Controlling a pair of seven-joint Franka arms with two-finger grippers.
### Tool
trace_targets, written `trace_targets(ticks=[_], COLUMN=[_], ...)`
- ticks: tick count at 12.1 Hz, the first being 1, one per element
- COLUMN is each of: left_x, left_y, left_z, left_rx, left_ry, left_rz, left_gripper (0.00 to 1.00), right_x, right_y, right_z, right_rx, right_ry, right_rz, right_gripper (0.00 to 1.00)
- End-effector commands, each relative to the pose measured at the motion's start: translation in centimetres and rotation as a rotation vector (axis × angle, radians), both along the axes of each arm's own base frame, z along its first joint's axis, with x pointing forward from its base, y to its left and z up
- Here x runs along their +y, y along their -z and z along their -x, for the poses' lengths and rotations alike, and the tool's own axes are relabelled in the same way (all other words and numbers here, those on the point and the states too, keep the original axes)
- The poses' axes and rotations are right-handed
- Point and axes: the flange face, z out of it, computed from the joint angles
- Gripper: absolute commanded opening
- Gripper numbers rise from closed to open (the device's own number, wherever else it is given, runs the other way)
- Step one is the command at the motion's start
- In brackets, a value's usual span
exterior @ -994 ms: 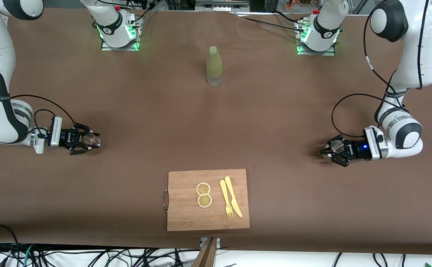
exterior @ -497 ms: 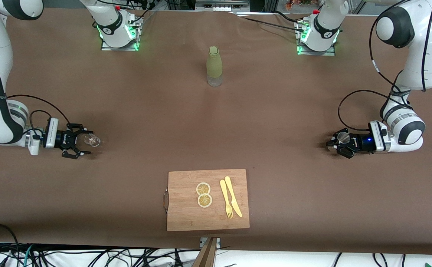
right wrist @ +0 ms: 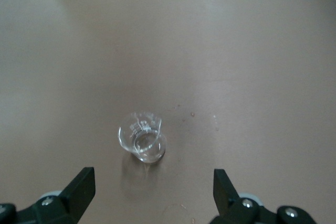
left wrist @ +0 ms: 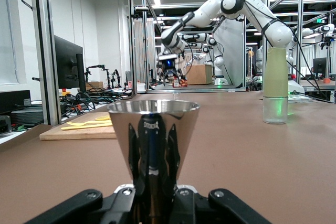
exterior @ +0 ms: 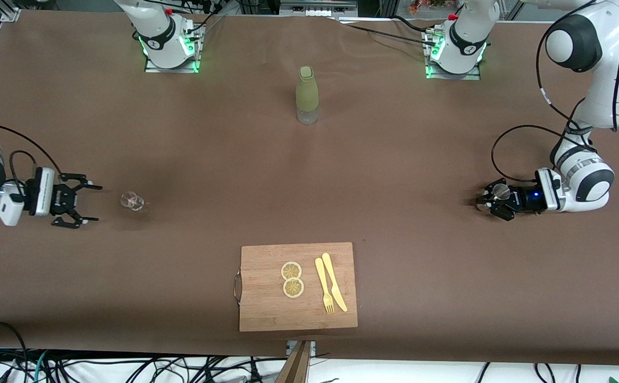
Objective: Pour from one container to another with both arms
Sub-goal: 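Set the beaker down and open the right gripper, then raise it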
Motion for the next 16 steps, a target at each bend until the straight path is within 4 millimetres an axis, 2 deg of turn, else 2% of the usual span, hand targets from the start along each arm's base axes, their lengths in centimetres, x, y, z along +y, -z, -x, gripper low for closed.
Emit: trace_targets(ticks=[1, 3, 5, 8, 10, 12, 14, 15, 16], left_x=[0.3, 0.1, 0.0, 0.8, 0.8, 0.8, 0.9, 0.9, 0.9], left_y=[0.6, 1.2, 1.7, 2.1, 2.7, 2.9, 3.0, 3.0, 3.0], left_z=[0.6, 0.9, 1.1, 1.5, 2.0, 2.1, 2.1, 2.1, 2.1], left_rx=[-0.068, -0.078, -0.083, -0.096, -0.084, -0.079, -0.078, -0.078, -0.079], left_ry=[0.04, 0.04, 0.041, 0.035, 0.044, 0.043, 0.042, 0.042, 0.042], left_rz=[0.021, 0.028, 0.03, 0.015, 0.012, 0.012, 0.01, 0.01, 0.01], left_gripper=[0.0, 0.0, 0.0, 0.0, 0.0, 0.0, 0.03, 0.17, 0.21], right_x=[6.0, 11.3, 16.4, 23.9, 27.6, 28.8, 28.7, 28.6, 28.3], right_y=[-6.8, -11.0, -13.9, -16.6, -18.0, -19.3, -21.2, -22.1, -23.2], right_z=[0.8, 1.0, 1.4, 2.2, 3.2, 4.3, 5.4, 6.0, 6.7], right_rx=[0.054, 0.099, 0.137, 0.157, 0.164, 0.243, 0.312, 0.351, 0.389], right_ry=[0.109, 0.221, 0.361, 0.555, 0.743, 0.987, 1.194, 1.305, 1.414], right_rz=[0.208, 0.335, 0.421, 0.558, 0.641, 0.663, 0.671, 0.68, 0.687], right_gripper=[1.0, 1.0, 1.0, 1.0, 1.0, 1.0, 1.0, 1.0, 1.0])
